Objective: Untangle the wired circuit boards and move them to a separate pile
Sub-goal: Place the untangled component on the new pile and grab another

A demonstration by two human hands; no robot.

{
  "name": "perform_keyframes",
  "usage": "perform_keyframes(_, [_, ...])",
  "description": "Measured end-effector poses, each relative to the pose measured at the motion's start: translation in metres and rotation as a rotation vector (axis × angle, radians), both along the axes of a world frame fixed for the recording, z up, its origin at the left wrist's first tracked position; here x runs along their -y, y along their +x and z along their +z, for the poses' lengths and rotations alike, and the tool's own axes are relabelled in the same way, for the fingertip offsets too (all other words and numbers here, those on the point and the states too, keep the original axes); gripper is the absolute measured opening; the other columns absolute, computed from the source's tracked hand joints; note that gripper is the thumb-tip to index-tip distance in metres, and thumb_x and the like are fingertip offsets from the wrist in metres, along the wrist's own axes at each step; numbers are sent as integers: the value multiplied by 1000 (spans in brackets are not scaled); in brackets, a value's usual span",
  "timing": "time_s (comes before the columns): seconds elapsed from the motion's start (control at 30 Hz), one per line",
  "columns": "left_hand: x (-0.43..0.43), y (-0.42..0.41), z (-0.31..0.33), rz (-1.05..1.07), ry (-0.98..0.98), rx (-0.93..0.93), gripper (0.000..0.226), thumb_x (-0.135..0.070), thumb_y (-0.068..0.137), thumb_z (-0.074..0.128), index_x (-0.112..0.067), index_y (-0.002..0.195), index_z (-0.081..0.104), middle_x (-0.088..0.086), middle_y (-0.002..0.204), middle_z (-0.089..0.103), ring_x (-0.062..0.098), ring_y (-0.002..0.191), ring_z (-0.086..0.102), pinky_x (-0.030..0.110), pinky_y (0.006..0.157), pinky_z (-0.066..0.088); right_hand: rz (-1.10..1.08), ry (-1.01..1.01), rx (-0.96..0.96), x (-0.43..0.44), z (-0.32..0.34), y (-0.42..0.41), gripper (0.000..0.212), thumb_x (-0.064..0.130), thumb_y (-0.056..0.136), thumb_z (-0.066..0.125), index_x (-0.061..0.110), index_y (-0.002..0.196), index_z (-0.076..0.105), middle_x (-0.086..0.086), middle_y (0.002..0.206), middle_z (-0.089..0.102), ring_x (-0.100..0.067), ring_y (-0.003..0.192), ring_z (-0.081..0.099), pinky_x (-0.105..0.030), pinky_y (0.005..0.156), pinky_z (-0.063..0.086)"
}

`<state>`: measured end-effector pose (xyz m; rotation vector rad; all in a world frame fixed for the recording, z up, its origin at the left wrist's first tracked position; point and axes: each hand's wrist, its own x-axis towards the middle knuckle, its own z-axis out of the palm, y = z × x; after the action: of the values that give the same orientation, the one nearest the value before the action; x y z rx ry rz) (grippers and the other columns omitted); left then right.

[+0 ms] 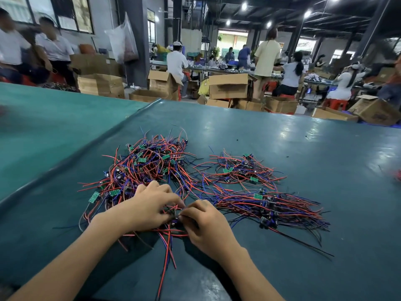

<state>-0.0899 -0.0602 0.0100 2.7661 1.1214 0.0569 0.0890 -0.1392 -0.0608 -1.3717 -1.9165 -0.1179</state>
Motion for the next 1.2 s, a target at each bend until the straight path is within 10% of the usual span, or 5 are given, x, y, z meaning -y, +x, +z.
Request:
perform_keyframes(0.47, [-2, 8, -4, 32, -44, -55, 29, -50, 94, 60, -27, 107, 72, -10, 87, 55, 19, 98, 60, 32, 89, 48, -45, -12, -174, 3, 5, 3, 6, 12, 88, 71, 7, 90, 73, -2, 89, 64, -20, 78, 62, -36, 72, 53])
perform_keyframes(0.93, [18, 23, 3, 78, -36, -187, 25, -48, 82, 62, -32, 101, 68, -10, 106, 70, 17, 110, 61, 39, 96, 45, 12, -103, -40, 11, 9, 1, 11, 21, 79, 66, 10, 79, 68, -1, 84, 66, -25, 81, 56, -39, 72, 49])
perform_keyframes(1.2, [8, 17, 10, 103, -326, -2, 28, -29, 102, 54, -19, 82, 71, -3, 75, 76, 5, 66, 63, 25, 79, 53, -36, -120, 7, 12, 8, 0, 16, 27, 88, 63, 12, 87, 66, 1, 89, 64, -21, 88, 55, -34, 72, 47])
